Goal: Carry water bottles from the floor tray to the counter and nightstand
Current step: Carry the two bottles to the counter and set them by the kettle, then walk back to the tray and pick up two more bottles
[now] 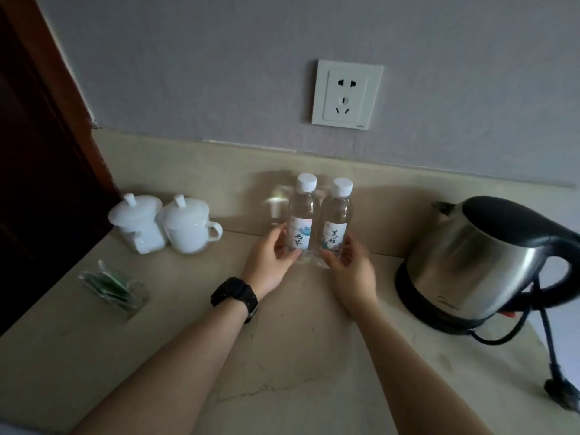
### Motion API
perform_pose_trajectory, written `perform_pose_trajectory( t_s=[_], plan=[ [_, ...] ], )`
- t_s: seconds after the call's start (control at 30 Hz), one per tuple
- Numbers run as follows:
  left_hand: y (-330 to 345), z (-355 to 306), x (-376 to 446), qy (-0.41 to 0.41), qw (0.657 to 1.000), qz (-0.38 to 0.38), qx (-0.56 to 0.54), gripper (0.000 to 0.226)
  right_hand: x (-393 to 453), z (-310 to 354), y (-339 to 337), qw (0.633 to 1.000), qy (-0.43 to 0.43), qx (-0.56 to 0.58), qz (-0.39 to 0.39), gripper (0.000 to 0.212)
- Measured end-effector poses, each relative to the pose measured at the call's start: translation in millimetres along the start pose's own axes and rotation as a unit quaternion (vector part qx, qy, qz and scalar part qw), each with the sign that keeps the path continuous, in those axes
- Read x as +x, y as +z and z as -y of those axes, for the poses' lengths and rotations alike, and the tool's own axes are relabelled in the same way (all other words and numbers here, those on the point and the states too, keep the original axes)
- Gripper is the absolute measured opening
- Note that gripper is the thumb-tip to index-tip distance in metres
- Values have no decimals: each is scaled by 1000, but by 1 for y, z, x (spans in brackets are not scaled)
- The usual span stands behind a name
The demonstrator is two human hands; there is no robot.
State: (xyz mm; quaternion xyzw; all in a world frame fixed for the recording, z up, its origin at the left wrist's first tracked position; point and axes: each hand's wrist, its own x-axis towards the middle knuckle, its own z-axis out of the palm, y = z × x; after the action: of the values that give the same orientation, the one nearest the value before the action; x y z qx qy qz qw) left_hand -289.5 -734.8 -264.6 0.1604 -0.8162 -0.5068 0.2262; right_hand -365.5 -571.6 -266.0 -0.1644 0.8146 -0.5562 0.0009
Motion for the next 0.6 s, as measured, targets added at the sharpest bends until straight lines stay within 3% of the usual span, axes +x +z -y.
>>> perform_pose_trajectory(
  t_s=[0.1, 0.2, 0.23, 0.33, 0.47, 0.6],
  plan=[
    [-6, -16, -20, -27, 999, -32, -27, 69, -16, 8, -4, 999, 14, 12, -41, 75],
    [-39, -50, -60, 25, 990, -128, -44, 33, -47, 51, 1, 986, -110, 71, -106, 43],
    [-58, -61, -78, 53, 986, -156, -38, 23, -59, 73, 11, 979, -157, 106, -74, 32],
    [-136, -79, -139, 84, 967, -241, 4, 14, -102, 141, 68, 941, -256, 187, 122, 16],
    [-258, -67, -234, 24, 923, -373, 90, 8, -184, 223, 161, 868, -294, 243, 318, 12],
    [-358, -45, -350, -67, 847, -521, 87, 15, -279, 282, 244, 795, -287, 251, 471, 14]
  ],
)
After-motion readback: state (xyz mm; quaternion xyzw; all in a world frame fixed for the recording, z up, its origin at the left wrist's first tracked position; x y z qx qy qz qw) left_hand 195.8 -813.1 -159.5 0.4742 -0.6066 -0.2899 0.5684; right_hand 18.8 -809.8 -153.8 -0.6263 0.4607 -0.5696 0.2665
